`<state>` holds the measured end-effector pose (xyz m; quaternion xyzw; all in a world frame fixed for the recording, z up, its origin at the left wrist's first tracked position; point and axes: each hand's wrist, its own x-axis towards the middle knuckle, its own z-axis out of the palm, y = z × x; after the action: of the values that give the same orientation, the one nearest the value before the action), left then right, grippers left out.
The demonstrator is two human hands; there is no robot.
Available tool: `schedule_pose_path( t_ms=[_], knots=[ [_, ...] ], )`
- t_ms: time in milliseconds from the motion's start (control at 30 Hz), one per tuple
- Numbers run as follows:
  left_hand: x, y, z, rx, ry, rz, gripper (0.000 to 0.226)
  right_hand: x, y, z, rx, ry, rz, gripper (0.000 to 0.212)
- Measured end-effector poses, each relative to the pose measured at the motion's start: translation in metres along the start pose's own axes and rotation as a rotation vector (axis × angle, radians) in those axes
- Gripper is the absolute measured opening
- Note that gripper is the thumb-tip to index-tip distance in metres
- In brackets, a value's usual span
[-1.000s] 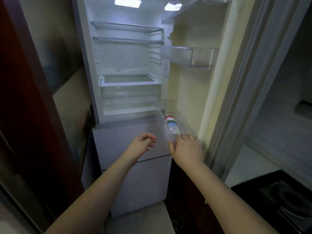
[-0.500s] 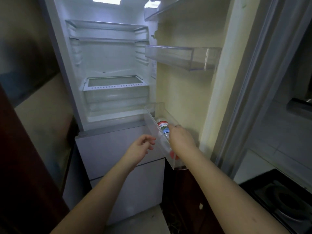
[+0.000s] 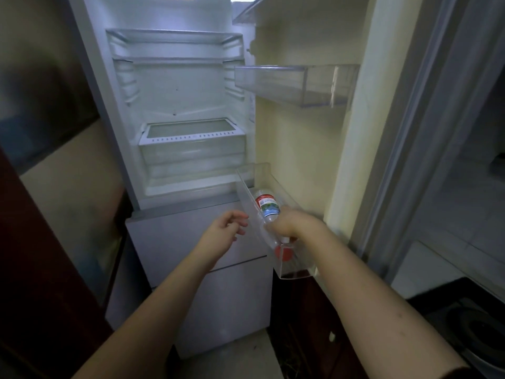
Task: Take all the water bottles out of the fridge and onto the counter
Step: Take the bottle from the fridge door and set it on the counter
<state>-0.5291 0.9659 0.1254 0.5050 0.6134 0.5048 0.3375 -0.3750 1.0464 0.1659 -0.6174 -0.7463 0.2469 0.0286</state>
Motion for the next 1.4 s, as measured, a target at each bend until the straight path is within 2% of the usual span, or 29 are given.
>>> schedule_pose_path(
  t_ms=[167,300,400,500,633,767,867,1000,1100,1233,1333,1400],
  knots=[
    [0.004,0.010,0.008,-0.011,0.010,0.030,0.034,0.000,0.004,-0.003,-0.033,0.106,0.029,0.073],
    [0.005,0.014,0.008,-0.004,0.037,0.044,0.033,-0.004,0.004,-0.005,-0.015,0.152,-0.013,0.061],
    [0.008,0.020,0.010,0.025,0.086,0.100,0.031,-0.012,-0.001,-0.014,-0.076,0.330,-0.108,0.047],
    [0.014,0.028,0.011,0.103,0.141,0.206,0.031,-0.023,-0.010,-0.028,-0.111,0.520,-0.197,0.043],
    [0.023,0.041,0.014,0.281,0.110,0.332,0.054,-0.036,-0.020,-0.046,-0.074,0.625,-0.295,0.050],
    [0.035,0.046,0.023,0.322,-0.006,0.304,0.088,-0.046,-0.024,-0.053,-0.087,0.681,-0.467,0.053],
    [0.040,0.046,0.032,0.294,-0.072,0.290,0.102,-0.048,-0.024,-0.053,-0.049,0.675,-0.578,0.052],
    [0.040,0.045,0.044,0.244,-0.109,0.278,0.096,-0.052,-0.017,-0.053,-0.033,0.645,-0.678,0.052],
    [0.038,0.046,0.051,0.266,-0.076,0.284,0.091,-0.054,-0.012,-0.053,-0.010,0.649,-0.729,0.053],
    [0.038,0.051,0.054,0.246,-0.016,0.221,0.072,-0.052,-0.013,-0.052,-0.024,0.709,-0.730,0.056],
    [0.037,0.051,0.054,0.225,0.001,0.167,0.061,-0.053,-0.011,-0.054,0.077,0.779,-0.719,0.062],
    [0.034,0.054,0.055,0.234,0.001,0.153,0.061,-0.056,-0.010,-0.054,0.103,0.780,-0.701,0.066]
  ],
)
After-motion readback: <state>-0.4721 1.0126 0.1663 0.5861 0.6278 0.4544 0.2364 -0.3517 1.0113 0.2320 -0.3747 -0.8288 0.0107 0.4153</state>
